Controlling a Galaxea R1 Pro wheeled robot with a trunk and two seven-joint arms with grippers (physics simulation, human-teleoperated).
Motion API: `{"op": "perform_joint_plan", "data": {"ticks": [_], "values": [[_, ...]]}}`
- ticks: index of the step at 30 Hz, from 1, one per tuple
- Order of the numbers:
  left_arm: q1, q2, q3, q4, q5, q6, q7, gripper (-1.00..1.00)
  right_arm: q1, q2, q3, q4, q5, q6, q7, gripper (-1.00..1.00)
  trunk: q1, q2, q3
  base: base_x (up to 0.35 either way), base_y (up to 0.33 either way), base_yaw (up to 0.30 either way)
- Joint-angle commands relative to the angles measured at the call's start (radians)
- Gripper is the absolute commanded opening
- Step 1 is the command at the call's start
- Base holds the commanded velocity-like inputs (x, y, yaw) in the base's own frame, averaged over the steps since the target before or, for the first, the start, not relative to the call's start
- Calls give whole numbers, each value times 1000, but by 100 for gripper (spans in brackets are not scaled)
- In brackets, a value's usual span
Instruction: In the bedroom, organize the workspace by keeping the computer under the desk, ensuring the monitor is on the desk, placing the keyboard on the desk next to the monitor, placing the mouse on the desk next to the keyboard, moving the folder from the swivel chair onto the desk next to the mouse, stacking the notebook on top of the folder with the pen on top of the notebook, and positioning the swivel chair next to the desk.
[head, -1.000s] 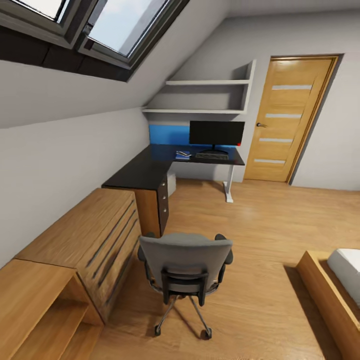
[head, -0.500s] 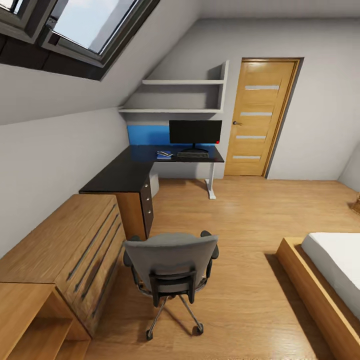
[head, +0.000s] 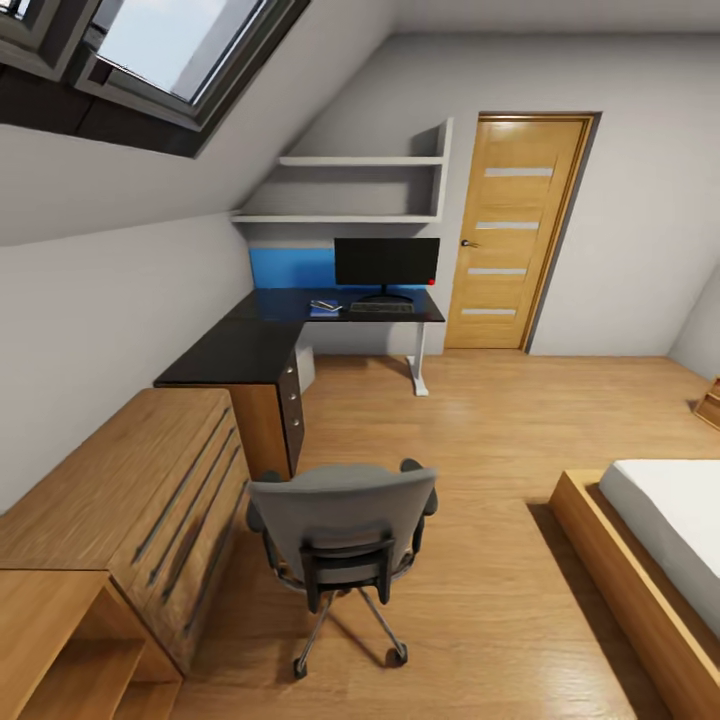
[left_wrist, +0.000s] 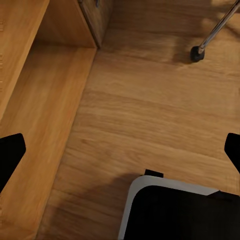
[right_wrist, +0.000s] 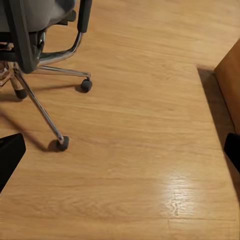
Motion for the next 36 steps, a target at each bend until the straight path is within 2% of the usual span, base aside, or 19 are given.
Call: {"op": "perform_joint_plan", "data": {"ticks": [1, 17, 25, 28, 30, 36], "values": [[0, 0, -9, -2, 9, -1, 3, 100, -1, 0, 9, 1, -4, -2, -6, 100, 0, -1, -1, 0, 195, -1], [0, 0, -8, -2, 9, -1, 3, 100, -1, 0, 10, 1, -2, -2, -5, 100, 0, -1, -1, 0, 151, 0], [0, 0, -7, -5, 9, -8, 5, 100, -1, -3, 9, 2, -2, -2, -5, 100, 0, -1, -1, 0, 35, 0], [0, -16, -6, -8, 9, -11, 10, 100, -1, -4, 8, 2, -3, -2, -6, 100, 0, -1, -1, 0, 3, 0], [0, -27, -7, -9, 9, -11, 11, 100, -1, -5, 8, 3, -3, -1, -5, 100, 8, -15, -8, 0, 1, 0], [0, -34, -6, -9, 10, -6, 11, 100, -1, -5, 8, 3, -3, -2, -5, 100, 31, -57, -26, 0, 0, 0]]}}
